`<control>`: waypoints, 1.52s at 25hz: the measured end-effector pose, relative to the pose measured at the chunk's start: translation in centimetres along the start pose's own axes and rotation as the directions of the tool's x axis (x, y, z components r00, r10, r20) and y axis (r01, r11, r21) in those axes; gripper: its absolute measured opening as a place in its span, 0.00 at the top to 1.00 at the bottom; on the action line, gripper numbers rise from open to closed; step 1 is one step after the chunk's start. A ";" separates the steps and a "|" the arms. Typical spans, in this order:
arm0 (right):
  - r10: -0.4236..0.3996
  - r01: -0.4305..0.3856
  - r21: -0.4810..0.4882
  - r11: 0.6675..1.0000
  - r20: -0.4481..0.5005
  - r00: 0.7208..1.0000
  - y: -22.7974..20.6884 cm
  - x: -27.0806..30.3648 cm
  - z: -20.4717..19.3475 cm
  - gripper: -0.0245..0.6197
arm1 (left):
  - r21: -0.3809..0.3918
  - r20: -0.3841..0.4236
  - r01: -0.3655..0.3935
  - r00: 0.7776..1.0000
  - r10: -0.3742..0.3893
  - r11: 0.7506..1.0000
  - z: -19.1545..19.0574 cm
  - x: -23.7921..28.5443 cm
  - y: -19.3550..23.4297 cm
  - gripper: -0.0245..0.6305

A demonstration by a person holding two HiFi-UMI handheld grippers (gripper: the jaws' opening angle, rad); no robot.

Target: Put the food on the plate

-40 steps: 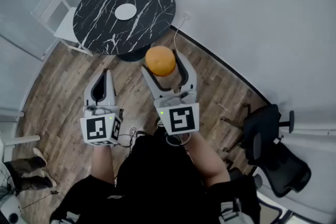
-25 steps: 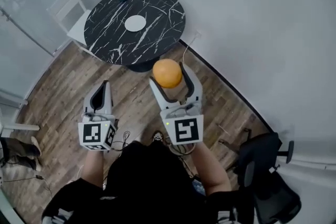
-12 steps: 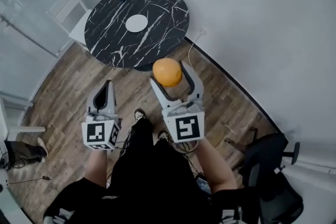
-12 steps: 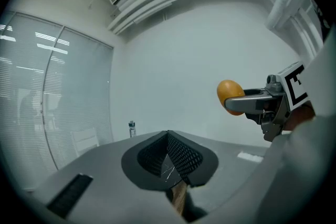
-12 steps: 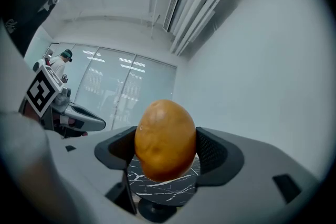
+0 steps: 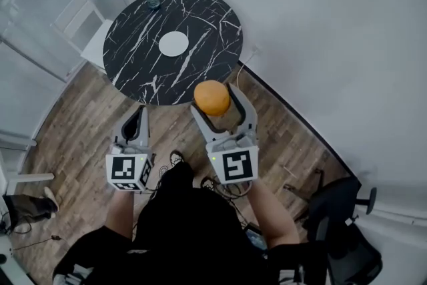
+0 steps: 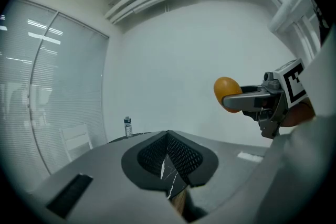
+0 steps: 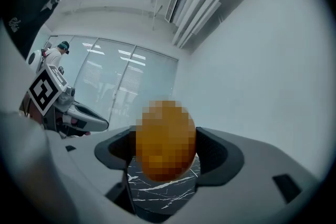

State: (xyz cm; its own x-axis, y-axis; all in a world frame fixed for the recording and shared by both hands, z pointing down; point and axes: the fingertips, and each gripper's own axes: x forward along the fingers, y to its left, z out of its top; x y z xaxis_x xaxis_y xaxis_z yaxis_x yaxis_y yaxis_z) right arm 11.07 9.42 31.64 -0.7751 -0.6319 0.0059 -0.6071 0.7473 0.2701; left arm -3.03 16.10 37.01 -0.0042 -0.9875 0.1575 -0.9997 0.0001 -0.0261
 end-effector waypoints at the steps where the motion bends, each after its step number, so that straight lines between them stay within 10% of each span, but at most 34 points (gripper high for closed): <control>1: -0.001 0.001 0.002 1.000 -0.007 1.000 0.1 0.8 -0.1 0.45 | -0.001 -0.007 0.012 1.000 -0.012 1.000 -0.1 0.6 0.7 0.96; 19: 0.016 -0.023 -0.053 0.998 -0.137 0.990 4.1 11.0 -0.5 0.45 | -0.053 -0.014 0.134 0.991 -0.135 0.990 -0.8 5.0 10.2 0.96; 38: 0.198 -0.215 -0.050 0.975 -0.227 0.953 3.1 22.7 -9.9 0.45 | -0.077 -0.149 0.229 0.960 -0.238 0.970 -3.9 15.6 12.6 0.96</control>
State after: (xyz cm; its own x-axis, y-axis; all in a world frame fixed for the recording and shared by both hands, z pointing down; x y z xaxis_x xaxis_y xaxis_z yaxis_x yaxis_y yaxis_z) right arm -6.73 -4.62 42.14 -0.8196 -0.5009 0.2781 -0.4169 0.8544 0.3101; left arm -15.82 1.29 42.95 0.2300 -0.9242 0.3049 -0.9731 -0.2135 0.0866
